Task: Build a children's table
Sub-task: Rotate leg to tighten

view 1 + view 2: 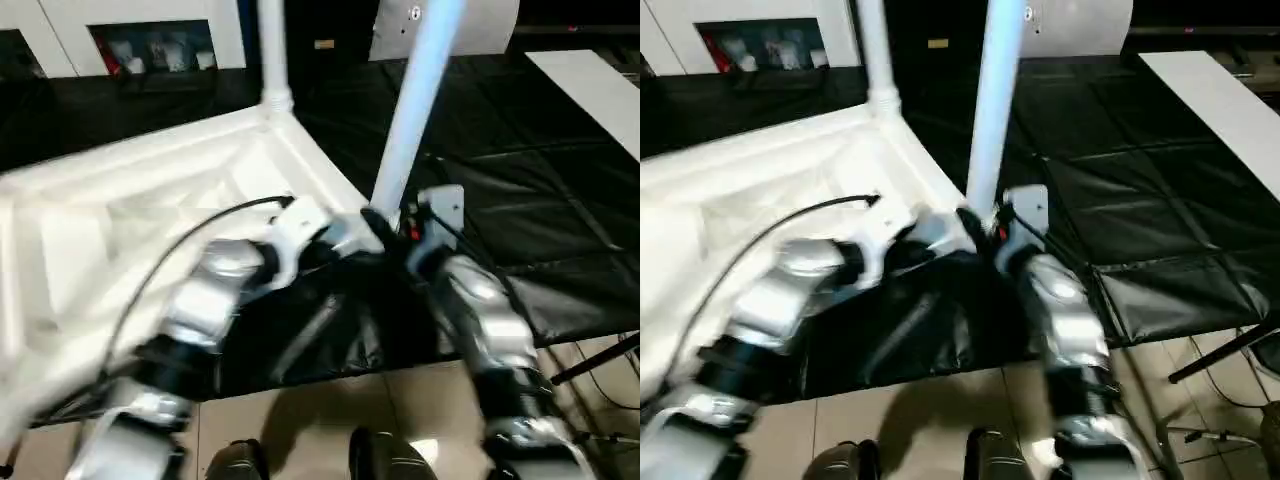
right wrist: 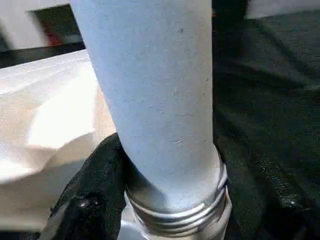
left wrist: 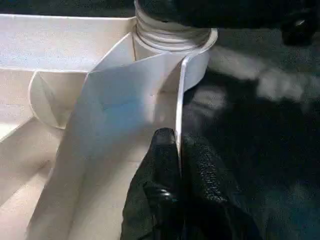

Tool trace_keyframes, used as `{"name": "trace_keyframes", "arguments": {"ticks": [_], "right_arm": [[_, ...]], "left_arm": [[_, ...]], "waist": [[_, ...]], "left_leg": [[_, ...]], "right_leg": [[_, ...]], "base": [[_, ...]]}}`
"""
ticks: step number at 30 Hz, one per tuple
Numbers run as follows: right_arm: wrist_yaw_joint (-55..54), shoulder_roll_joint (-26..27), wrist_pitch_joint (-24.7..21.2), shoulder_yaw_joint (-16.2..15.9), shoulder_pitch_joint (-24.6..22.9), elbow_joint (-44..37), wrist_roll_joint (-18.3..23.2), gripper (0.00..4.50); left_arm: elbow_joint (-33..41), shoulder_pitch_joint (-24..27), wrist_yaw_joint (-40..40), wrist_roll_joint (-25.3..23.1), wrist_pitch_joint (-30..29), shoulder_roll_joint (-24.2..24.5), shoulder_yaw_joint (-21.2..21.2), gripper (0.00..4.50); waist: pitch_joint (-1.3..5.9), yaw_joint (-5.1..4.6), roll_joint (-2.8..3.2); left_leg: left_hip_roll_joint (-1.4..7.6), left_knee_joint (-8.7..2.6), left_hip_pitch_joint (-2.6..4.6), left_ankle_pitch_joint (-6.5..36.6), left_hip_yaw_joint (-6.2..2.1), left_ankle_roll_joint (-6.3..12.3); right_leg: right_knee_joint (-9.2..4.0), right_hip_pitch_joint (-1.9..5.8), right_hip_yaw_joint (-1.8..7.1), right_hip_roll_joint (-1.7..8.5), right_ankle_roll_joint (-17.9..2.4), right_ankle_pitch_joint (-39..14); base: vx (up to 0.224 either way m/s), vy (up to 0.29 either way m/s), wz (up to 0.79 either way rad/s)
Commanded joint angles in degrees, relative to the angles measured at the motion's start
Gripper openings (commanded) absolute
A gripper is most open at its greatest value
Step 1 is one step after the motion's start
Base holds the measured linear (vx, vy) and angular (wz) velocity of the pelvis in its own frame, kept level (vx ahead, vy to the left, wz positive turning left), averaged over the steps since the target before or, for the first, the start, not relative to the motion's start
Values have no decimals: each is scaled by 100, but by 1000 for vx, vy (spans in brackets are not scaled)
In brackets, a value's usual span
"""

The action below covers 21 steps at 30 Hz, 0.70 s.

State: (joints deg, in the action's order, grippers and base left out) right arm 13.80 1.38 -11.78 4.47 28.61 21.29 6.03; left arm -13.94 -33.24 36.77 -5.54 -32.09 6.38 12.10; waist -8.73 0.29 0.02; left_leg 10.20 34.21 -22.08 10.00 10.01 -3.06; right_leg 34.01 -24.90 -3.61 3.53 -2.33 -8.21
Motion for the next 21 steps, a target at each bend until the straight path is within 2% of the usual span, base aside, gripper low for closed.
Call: {"name": "trace_keyframes", "arguments": {"ticks": [1,3,4,5,7,8,10,11,12,14,19,20,21], "right_arm": [[193,469,-85,-637,-85,173,-84,256],[266,542,-77,-581,-103,103,39,303],[316,546,-76,-568,-120,54,80,303],[430,496,-53,-600,-153,-13,76,303],[666,290,90,-671,-215,-65,20,336],[758,218,154,-674,-233,-68,32,336],[864,56,283,-660,-267,-89,33,353],[864,56,283,-660,-267,-89,33,370],[1118,-184,413,-665,-309,-130,40,370],[1493,-414,432,-560,-353,-211,212,380],[2577,-1160,582,-447,-407,-393,412,421],[2816,-1331,616,-450,-416,-407,459,431],[2816,-1331,616,-450,-416,-407,459,442]], "left_arm": [[258,-315,-737,76,113,-411,-133,0],[311,-295,-698,54,110,-417,-72,0],[312,-285,-644,51,126,-386,-52,0],[314,-263,-553,33,179,-319,-34,0],[309,-214,-357,27,309,-123,-25,0],[316,-191,-286,34,338,-48,-22,0],[318,-144,-187,50,365,96,-47,0],[318,-144,-187,50,365,96,-47,0],[331,-72,53,129,424,282,-76,0],[309,10,392,217,653,513,-82,0],[217,190,1191,359,1209,1078,20,0],[193,218,1347,390,1308,1191,50,0],[193,218,1347,390,1308,1191,50,0]], "waist": [[522,20,-31],[533,29,-20],[552,35,-6],[547,34,-7],[571,-3,-20],[573,-12,-12],[555,-64,6],[549,-66,11],[538,-64,28],[533,-65,8],[529,-21,25],[526,-2,-15],[514,8,-5]], "left_leg": [[182,-377,51,844,-68,438],[181,-370,46,776,-62,517],[178,-366,29,610,-63,624],[180,-366,23,586,-61,657],[176,-360,-27,486,-85,739],[183,-357,-16,492,-86,761],[187,-351,-4,579,-75,809],[195,-351,6,598,-73,806],[202,-356,19,655,-71,782],[202,-360,12,704,-70,753],[233,-369,50,765,-72,750],[231,-365,51,804,-63,746],[235,-375,55,841,-63,737]], "right_leg": [[-455,374,266,398,-925,-1846],[-446,377,273,401,-955,-1646],[-407,401,269,392,-1043,-1311],[-405,403,267,389,-1071,-1229],[-357,463,248,394,-1164,-924],[-359,453,251,406,-1197,-883],[-381,442,253,404,-1281,-959],[-385,428,253,402,-1291,-1000],[-400,422,249,397,-1302,-1103],[-400,437,255,399,-1274,-1183],[-389,418,258,394,-1335,-1173],[-388,422,268,409,-1298,-1286],[-405,415,269,414,-1270,-1395]], "base": [[0,0,0],[0,0,0],[0,0,0],[0,0,0],[0,0,0],[0,0,0],[0,0,0],[0,0,0],[0,0,0],[0,0,0],[0,0,0],[0,0,0],[0,0,0]]}}
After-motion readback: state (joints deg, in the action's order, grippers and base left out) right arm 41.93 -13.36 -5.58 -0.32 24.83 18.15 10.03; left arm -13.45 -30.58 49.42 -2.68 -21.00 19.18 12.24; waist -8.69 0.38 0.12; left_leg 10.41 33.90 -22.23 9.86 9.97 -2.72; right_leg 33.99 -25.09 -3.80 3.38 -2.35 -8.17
